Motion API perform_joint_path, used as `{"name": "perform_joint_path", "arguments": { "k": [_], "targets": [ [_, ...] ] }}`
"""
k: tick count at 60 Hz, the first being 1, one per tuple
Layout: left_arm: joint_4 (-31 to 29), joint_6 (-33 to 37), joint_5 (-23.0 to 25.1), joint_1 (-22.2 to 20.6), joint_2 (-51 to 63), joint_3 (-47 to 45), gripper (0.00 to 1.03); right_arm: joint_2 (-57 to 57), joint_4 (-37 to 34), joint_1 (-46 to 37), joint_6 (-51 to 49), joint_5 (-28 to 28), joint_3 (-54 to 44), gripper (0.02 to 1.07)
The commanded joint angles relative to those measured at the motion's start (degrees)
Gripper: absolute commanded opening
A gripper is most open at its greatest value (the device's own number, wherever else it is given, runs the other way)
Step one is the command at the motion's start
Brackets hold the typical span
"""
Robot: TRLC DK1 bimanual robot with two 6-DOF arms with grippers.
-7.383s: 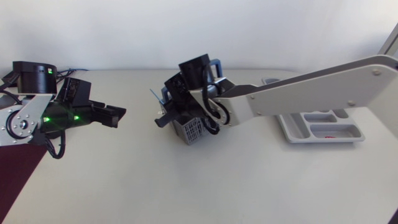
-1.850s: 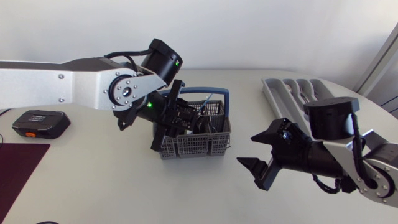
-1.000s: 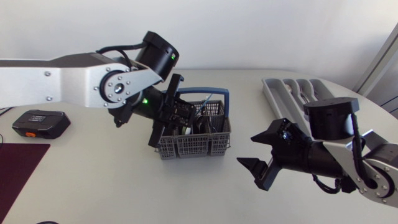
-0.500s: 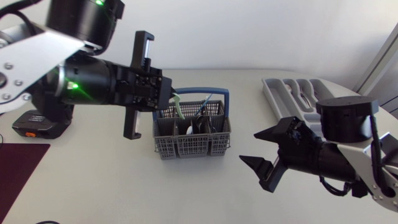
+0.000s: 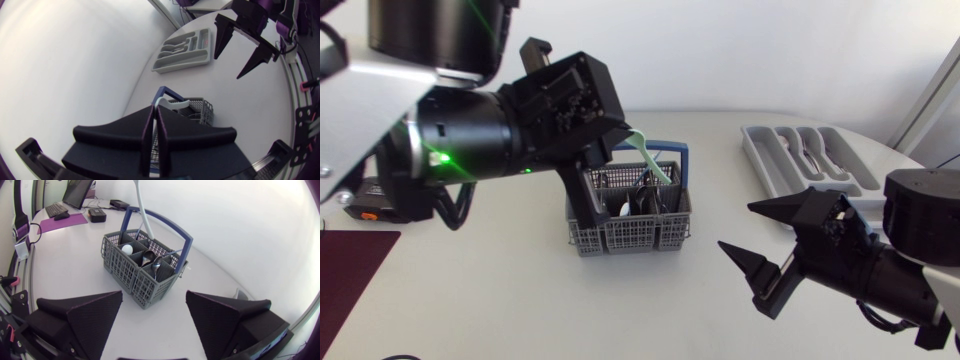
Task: Unload the cutlery basket into the drawer organizer.
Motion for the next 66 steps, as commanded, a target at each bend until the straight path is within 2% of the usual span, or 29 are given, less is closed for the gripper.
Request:
{"name": "perform_joint_path", "arguments": {
  "k": [1, 20, 27, 33, 39, 43, 53, 66],
  "targets": [
    [0.4, -9.2, -0.8, -1.3, 3.4, 0.6, 0.04, -0.5, 1.0, 1.5, 1.6, 1.8, -1.0, 0.93],
    [-3.8, -26.8, -0.8, -3.4, 14.5, 9.9, 0.04, 5.7, 9.5, 9.9, 2.4, 12.8, -0.1, 0.93],
    [-5.7, -30.9, -0.8, -4.7, 16.2, 12.5, 0.04, 9.4, 12.3, 11.4, 2.4, 15.6, 1.5, 0.92],
    [-7.1, -33.6, -0.7, -5.5, 16.7, 13.9, 0.04, 11.9, 15.0, 12.4, 2.0, 17.7, 2.7, 0.84],
    [-8.4, -35.6, -0.4, -5.9, 17.8, 14.7, 0.04, 15.0, 17.8, 13.1, 1.3, 20.1, 3.7, 0.84],
    [-9.1, -36.7, 0.9, -5.9, 18.4, 14.8, 0.04, 16.5, 20.6, 13.8, 0.2, 21.9, 3.8, 0.74],
    [-9.9, -37.8, 2.7, -5.4, 18.9, 15.4, 0.04, 20.2, 24.4, 14.2, -0.9, 23.3, 4.2, 0.59],
    [-10.7, -38.9, 4.3, -5.0, 19.3, 16.3, 0.04, 21.9, 26.2, 14.3, -2.0, 24.0, 4.9, 0.34]
  ]
}}
